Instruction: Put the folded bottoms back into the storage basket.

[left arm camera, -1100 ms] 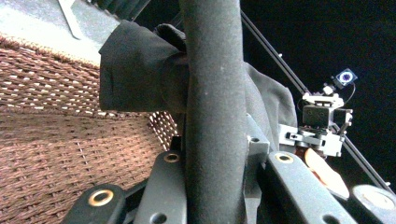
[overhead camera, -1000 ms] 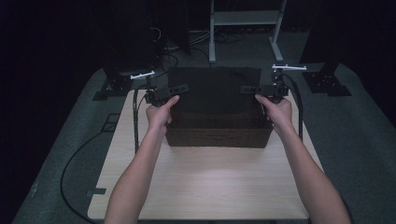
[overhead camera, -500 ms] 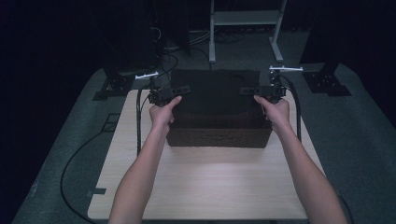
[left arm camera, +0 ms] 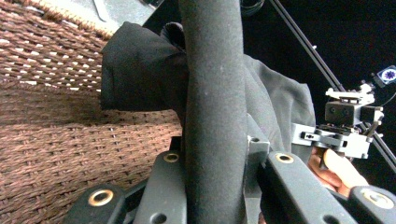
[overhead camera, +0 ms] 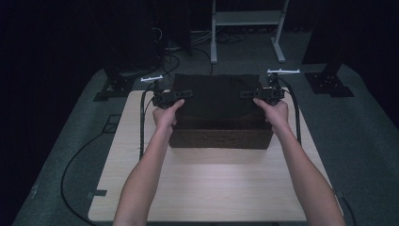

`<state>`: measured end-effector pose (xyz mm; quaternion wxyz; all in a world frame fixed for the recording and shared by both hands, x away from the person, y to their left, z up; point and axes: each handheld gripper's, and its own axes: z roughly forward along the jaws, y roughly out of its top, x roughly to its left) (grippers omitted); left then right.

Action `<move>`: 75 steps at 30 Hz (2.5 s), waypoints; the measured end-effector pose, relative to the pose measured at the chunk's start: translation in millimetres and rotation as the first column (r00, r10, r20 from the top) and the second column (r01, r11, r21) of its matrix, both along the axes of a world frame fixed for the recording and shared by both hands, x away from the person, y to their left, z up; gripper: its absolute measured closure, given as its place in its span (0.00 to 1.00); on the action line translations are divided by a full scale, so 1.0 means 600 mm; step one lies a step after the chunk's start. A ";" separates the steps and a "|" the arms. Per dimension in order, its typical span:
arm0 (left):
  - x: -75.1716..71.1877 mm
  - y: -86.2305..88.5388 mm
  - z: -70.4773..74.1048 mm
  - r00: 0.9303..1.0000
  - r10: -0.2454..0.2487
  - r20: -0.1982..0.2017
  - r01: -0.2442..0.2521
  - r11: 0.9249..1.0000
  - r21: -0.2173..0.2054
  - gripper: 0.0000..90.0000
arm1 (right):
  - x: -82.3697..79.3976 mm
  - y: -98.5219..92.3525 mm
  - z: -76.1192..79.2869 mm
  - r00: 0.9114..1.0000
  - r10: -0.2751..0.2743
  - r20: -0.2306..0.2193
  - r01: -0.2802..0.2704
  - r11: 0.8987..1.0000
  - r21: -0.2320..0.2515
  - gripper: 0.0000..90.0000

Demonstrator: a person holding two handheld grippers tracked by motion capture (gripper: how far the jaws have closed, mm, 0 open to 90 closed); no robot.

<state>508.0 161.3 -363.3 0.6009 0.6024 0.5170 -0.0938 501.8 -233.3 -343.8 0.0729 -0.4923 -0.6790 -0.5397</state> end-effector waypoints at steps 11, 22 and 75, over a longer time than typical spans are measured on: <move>0.014 -0.005 -0.022 1.000 0.006 -0.026 -0.006 1.000 0.018 0.85 | 0.013 0.001 -0.018 1.000 -0.007 -0.027 0.006 1.000 -0.029 0.85; 0.024 -0.004 -0.036 0.999 0.022 -0.049 -0.020 0.999 0.039 0.85 | 0.027 0.008 -0.038 0.999 -0.013 -0.053 0.010 0.999 -0.040 0.85; 0.039 -0.019 -0.055 0.989 0.072 -0.129 -0.048 0.983 0.179 0.83 | 0.048 0.014 -0.079 0.991 -0.034 -0.132 0.022 0.996 -0.091 0.85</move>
